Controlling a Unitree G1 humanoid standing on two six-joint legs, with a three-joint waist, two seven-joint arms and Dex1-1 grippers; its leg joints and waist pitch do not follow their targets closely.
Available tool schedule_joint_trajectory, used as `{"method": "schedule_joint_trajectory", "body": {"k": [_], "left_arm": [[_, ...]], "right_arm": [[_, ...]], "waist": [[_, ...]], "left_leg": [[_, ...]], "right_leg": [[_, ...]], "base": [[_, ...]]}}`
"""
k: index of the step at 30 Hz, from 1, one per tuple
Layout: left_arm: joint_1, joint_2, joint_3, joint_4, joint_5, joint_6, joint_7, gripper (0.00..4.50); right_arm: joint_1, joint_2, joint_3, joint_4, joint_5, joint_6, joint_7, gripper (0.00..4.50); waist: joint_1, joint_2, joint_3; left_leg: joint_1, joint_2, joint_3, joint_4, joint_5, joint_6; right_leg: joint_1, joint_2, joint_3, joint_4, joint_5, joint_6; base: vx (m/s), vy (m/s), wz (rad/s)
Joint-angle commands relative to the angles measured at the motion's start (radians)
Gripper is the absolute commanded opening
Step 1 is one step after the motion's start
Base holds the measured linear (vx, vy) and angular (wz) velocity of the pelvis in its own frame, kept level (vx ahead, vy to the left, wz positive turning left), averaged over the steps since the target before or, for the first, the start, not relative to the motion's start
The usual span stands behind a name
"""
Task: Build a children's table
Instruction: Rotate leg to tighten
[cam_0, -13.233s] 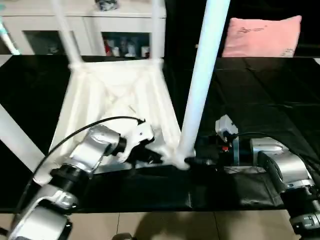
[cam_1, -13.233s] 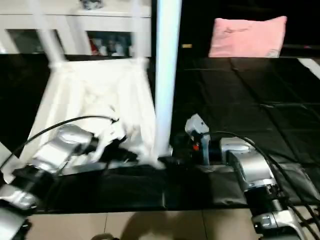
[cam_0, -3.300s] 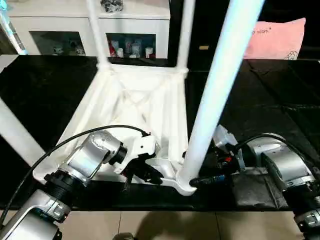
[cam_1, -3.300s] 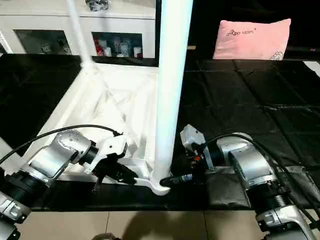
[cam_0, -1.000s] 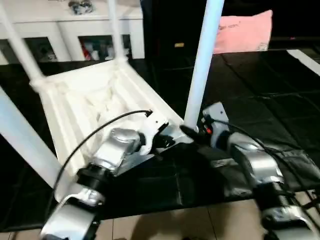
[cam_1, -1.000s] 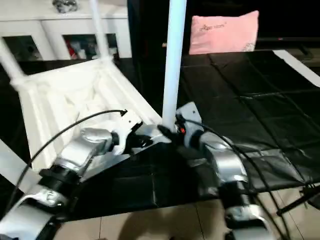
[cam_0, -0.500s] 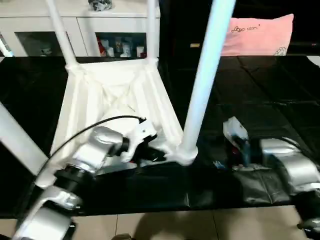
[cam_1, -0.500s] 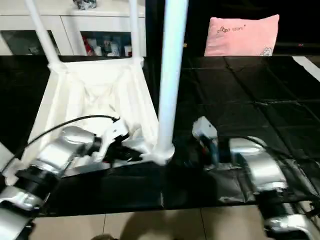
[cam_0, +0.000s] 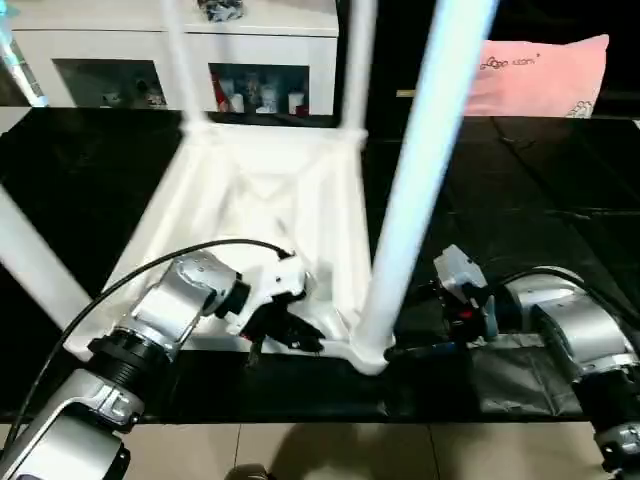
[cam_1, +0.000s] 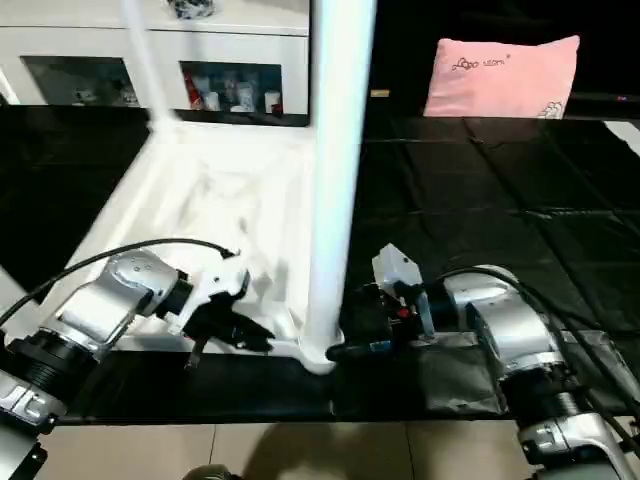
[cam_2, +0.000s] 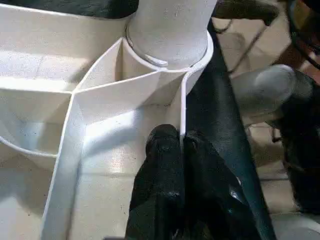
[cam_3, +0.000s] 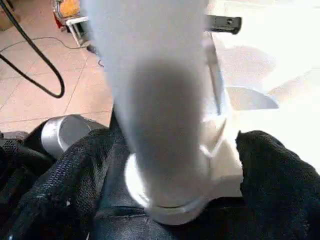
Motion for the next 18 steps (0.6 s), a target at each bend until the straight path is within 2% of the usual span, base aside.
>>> {"method": "schedule_joint_trajectory", "body": {"k": [1,3,6,9,14,15,18], "left_arm": [[-0.005,-0.014,-0.019,-0.045,-0.030,-0.022,-0.056,0.00],[-0.006,-0.016,-0.022,-0.044,-0.027,-0.025,-0.054,0.00],[-0.010,-0.017,-0.025,-0.037,-0.024,-0.031,-0.051,0.00],[-0.013,-0.019,-0.027,-0.031,-0.021,-0.036,-0.048,0.00],[-0.018,-0.021,-0.026,-0.021,-0.018,-0.041,-0.044,0.00],[-0.019,-0.022,-0.026,-0.017,-0.017,-0.044,-0.042,0.00],[-0.019,-0.021,-0.026,-0.015,-0.016,-0.047,-0.039,0.00]], "right_arm": [[-0.016,-0.003,0.013,0.008,-0.007,-0.010,0.017,4.01],[-0.019,-0.002,0.021,0.010,-0.001,-0.001,0.026,4.01],[-0.020,0.001,0.029,0.013,0.001,-0.002,0.035,3.67],[-0.021,0.006,0.033,0.018,0.002,-0.006,0.043,3.54],[-0.022,0.016,0.040,0.019,0.002,-0.009,0.048,3.10],[-0.024,0.017,0.042,0.021,0.004,-0.005,0.052,2.89],[-0.025,0.018,0.044,0.021,0.009,-0.002,0.054,2.76]], "waist": [[-0.010,-0.006,-0.070],[-0.012,-0.007,-0.070],[-0.015,-0.007,-0.069],[-0.014,-0.008,-0.070],[-0.014,-0.006,-0.070],[-0.015,-0.009,-0.070],[-0.015,-0.007,-0.069]], "left_leg": [[0.003,0.047,-0.005,-0.067,-0.127,0.070],[0.001,0.045,-0.005,-0.067,-0.135,0.070],[0.002,0.045,-0.005,-0.067,-0.142,0.067],[0.002,0.045,-0.006,-0.066,-0.139,0.068],[0.003,0.046,-0.006,-0.067,-0.144,0.067],[0.002,0.045,-0.006,-0.067,-0.144,0.066],[0.002,0.045,-0.006,-0.066,-0.146,0.067]], "right_leg": [[0.059,-0.068,0.060,-0.054,-0.260,-0.195],[0.061,-0.068,0.059,-0.056,-0.279,-0.185],[0.060,-0.067,0.059,-0.060,-0.305,-0.175],[0.060,-0.067,0.059,-0.059,-0.304,-0.173],[0.059,-0.066,0.059,-0.059,-0.308,-0.174],[0.060,-0.066,0.058,-0.059,-0.308,-0.173],[0.059,-0.066,0.058,-0.060,-0.316,-0.170]], "base": [[0.000,0.000,0.00],[0.000,0.000,0.00],[0.000,0.000,0.00],[0.000,0.000,0.00],[0.000,0.000,0.00],[0.000,0.000,0.00],[0.000,0.000,0.00]]}}
